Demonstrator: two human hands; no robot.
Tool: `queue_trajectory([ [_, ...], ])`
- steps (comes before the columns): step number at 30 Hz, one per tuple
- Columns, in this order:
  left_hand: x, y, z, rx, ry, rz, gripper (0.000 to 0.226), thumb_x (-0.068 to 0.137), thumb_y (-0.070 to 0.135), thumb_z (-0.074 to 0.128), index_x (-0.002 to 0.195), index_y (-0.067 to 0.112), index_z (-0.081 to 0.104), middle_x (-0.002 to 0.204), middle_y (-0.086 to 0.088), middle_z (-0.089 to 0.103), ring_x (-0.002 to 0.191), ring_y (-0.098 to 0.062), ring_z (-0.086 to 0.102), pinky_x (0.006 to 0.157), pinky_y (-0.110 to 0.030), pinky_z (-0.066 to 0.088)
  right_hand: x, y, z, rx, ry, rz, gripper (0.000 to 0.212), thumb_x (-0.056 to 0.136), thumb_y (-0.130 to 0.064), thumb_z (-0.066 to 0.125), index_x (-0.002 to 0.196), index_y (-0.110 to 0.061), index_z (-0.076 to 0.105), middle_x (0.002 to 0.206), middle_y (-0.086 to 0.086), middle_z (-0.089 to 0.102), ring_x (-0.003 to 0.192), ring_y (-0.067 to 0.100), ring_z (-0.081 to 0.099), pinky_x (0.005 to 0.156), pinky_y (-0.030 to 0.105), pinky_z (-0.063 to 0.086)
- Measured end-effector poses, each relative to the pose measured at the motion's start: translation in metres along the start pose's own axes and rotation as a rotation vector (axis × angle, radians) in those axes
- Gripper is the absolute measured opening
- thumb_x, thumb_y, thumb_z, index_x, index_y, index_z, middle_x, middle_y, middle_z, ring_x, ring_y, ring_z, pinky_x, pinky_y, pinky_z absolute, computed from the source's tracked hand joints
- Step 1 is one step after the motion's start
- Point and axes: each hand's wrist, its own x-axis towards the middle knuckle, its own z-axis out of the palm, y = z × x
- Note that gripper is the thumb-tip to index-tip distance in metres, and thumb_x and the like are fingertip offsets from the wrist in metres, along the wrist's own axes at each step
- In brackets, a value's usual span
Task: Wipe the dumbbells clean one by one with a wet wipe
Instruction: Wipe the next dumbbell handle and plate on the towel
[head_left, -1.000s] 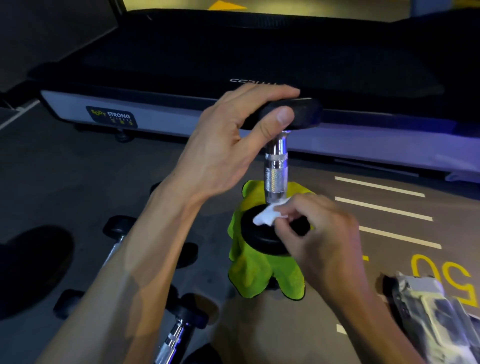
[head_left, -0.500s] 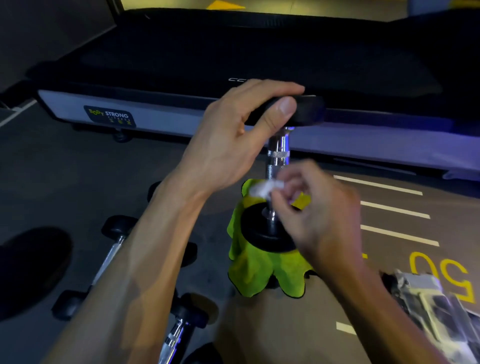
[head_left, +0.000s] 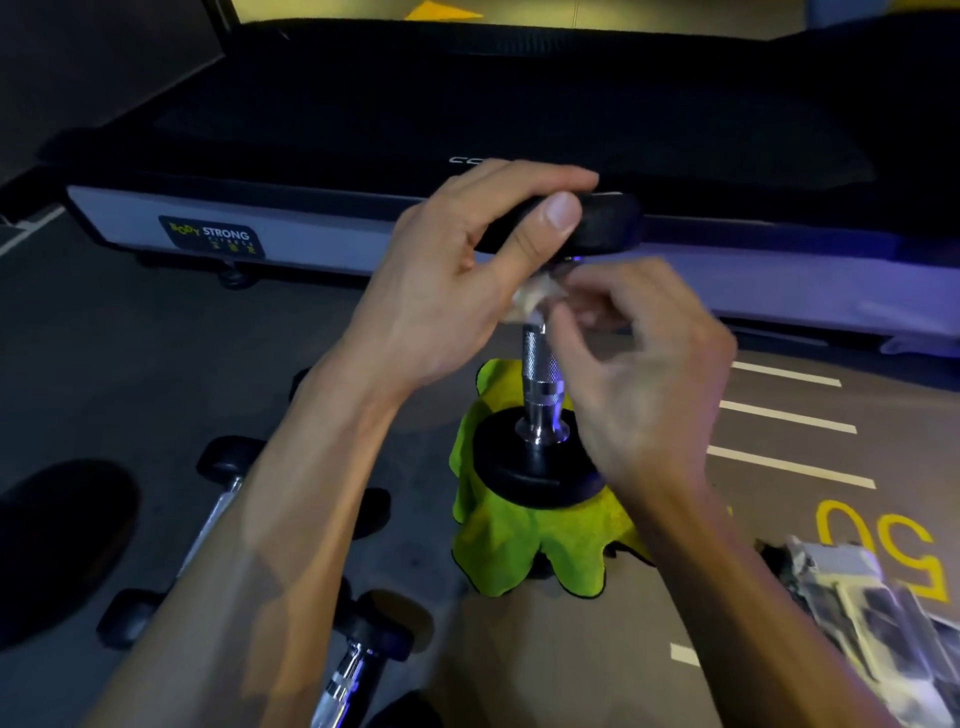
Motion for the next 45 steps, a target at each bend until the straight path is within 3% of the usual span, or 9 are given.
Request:
queue_trajectory([
  [4,0.001,-0.002,-0.001,-0.015,0.018,-0.007,0.027,0.11,0.035,0.052,0.131,0.031,0.068,0.124,0.013,0.068,0.123,-0.006,0.062,0.108,-0.03,0.048,-0.015,0.005,-0.002,-0.017,-0.022,0.019,0.006,0.093,-0.01,0.076,0.097,-0.013,0.079,0.097,-0.001,0.07,0.087,0.001,0.063,0.081,0.018,0.051],
  [8,0.003,-0.011,-0.003,-0.041,0.052,-0.02,0.023,0.11,0.036,0.052,0.128,0.035,0.066,0.124,0.007,0.071,0.121,-0.013,0.065,0.107,-0.041,0.051,-0.045,0.016,-0.009,-0.08,-0.118,0.034,0.007,0.091,-0.012,0.077,0.097,-0.015,0.081,0.1,-0.001,0.073,0.09,0.005,0.064,0.081,0.012,0.046],
  [16,0.001,-0.01,-0.005,-0.082,0.016,-0.017,0.028,0.11,0.035,0.051,0.132,0.031,0.067,0.129,0.008,0.069,0.129,-0.015,0.063,0.112,-0.047,0.048,-0.003,0.009,0.005,0.064,0.007,-0.03,0.013,0.096,-0.006,0.075,0.107,-0.007,0.081,0.105,0.006,0.07,0.097,0.006,0.065,0.089,0.016,0.049],
  [23,-0.003,-0.016,-0.009,-0.122,0.03,-0.031,0.029,0.11,0.029,0.051,0.134,0.022,0.068,0.133,0.002,0.069,0.131,-0.015,0.063,0.116,-0.045,0.047,-0.035,0.019,-0.009,0.032,-0.104,0.062,0.013,0.091,-0.002,0.078,0.1,-0.01,0.083,0.108,-0.001,0.074,0.099,0.0,0.065,0.091,0.01,0.046],
  [29,-0.004,-0.011,-0.008,-0.133,0.001,-0.011,0.032,0.108,0.036,0.05,0.134,0.026,0.066,0.131,0.004,0.068,0.13,-0.017,0.063,0.113,-0.048,0.049,0.001,0.003,0.003,0.157,0.029,0.0,0.015,0.095,-0.006,0.076,0.108,-0.007,0.081,0.106,0.003,0.072,0.098,0.01,0.07,0.089,0.031,0.058],
  [32,-0.004,-0.013,-0.009,-0.123,0.009,-0.012,0.03,0.109,0.034,0.05,0.134,0.027,0.065,0.132,0.007,0.068,0.131,-0.014,0.062,0.112,-0.046,0.05,-0.008,-0.003,0.008,0.157,0.049,-0.007,0.017,0.094,-0.002,0.075,0.11,-0.005,0.081,0.109,0.005,0.073,0.103,0.009,0.07,0.093,0.025,0.055],
  [37,-0.002,-0.014,-0.008,-0.095,0.015,-0.011,0.027,0.111,0.032,0.049,0.134,0.03,0.064,0.131,0.012,0.067,0.13,-0.009,0.061,0.111,-0.038,0.049,-0.012,0.001,0.015,0.05,-0.003,-0.13,0.019,0.097,0.0,0.072,0.114,-0.003,0.079,0.116,0.01,0.071,0.107,0.027,0.07,0.091,0.04,0.057],
  [45,0.002,-0.018,-0.009,-0.094,0.019,-0.034,0.029,0.111,0.032,0.05,0.135,0.028,0.066,0.131,0.009,0.068,0.127,-0.008,0.062,0.108,-0.028,0.048,-0.018,0.012,0.007,-0.007,-0.169,-0.122,0.022,0.095,-0.003,0.074,0.116,-0.007,0.078,0.114,0.008,0.065,0.102,0.029,0.064,0.087,0.038,0.053],
])
